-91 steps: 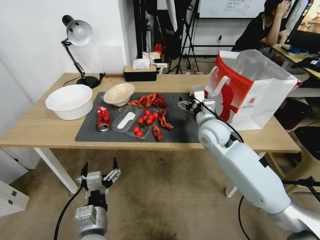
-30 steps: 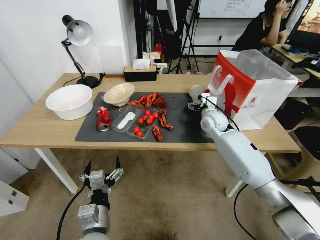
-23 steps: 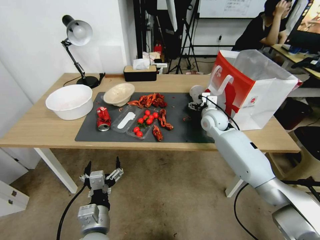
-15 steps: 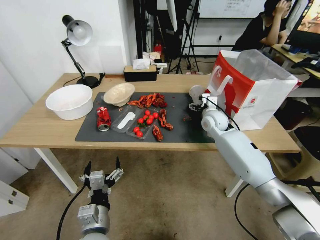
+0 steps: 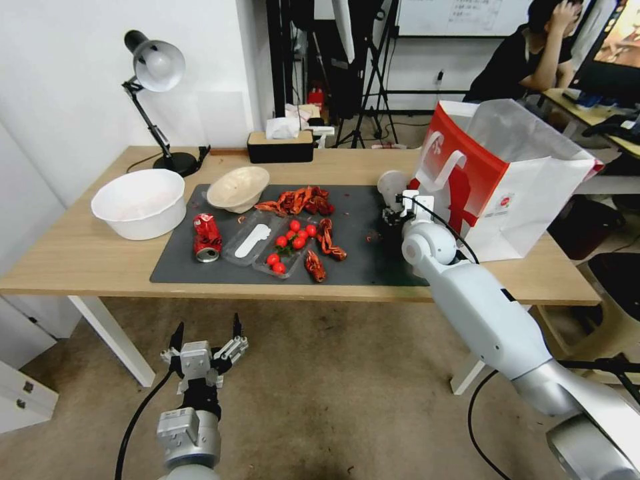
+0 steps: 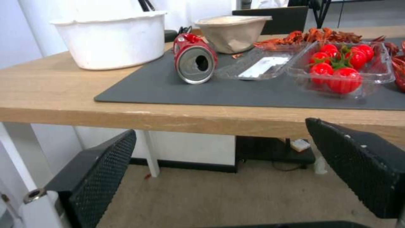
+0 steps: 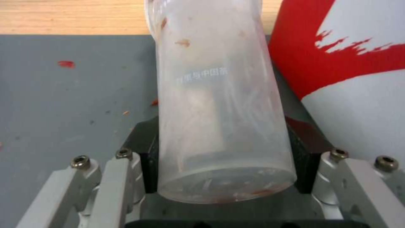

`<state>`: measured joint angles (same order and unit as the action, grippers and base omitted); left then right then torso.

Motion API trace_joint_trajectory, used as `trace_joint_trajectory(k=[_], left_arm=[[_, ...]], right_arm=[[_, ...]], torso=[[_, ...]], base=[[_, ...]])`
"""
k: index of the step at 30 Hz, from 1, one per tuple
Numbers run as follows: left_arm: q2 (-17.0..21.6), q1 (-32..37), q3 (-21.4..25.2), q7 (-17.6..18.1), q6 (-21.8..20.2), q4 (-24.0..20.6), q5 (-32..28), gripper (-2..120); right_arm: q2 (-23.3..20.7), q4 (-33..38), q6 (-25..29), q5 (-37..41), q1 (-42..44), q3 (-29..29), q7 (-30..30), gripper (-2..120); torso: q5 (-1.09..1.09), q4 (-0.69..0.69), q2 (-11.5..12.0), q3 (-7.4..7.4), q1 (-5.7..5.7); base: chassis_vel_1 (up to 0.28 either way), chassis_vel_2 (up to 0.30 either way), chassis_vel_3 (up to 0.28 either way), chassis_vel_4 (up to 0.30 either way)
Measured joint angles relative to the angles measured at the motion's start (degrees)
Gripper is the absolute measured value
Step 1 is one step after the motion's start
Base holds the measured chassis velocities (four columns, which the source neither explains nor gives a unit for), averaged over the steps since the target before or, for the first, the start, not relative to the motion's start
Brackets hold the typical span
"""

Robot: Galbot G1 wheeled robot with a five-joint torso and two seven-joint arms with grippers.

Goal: Pick up the trash from the table and place it into the takeout bag.

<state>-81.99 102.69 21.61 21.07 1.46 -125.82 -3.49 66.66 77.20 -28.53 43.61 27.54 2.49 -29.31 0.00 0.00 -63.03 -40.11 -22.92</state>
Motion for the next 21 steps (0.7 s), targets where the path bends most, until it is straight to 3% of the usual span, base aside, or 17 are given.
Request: trace_joint_trajectory(k=[11,21], left_arm=[[0.25,-0.22,-0.01,-0.05,0.02,0.13,0.01,100],[0.08,-0.3,0.03,-0.04,0.02,0.09,0.18,100]], right_arm=[[-0.09,2.42,-0.35,1.94,1.08,0.01,-0.64,53],[-2.62,16.4,0.85,-3.25,3.62,-0.33,-0.27,53]], torso=[[0.0,0.0,0.0,0.0,0.0],[-0.01,0.01,0.01,0.0,0.0]], base=[[0.0,0.0,0.0,0.0],[0.0,0.0,0.0,0.0]])
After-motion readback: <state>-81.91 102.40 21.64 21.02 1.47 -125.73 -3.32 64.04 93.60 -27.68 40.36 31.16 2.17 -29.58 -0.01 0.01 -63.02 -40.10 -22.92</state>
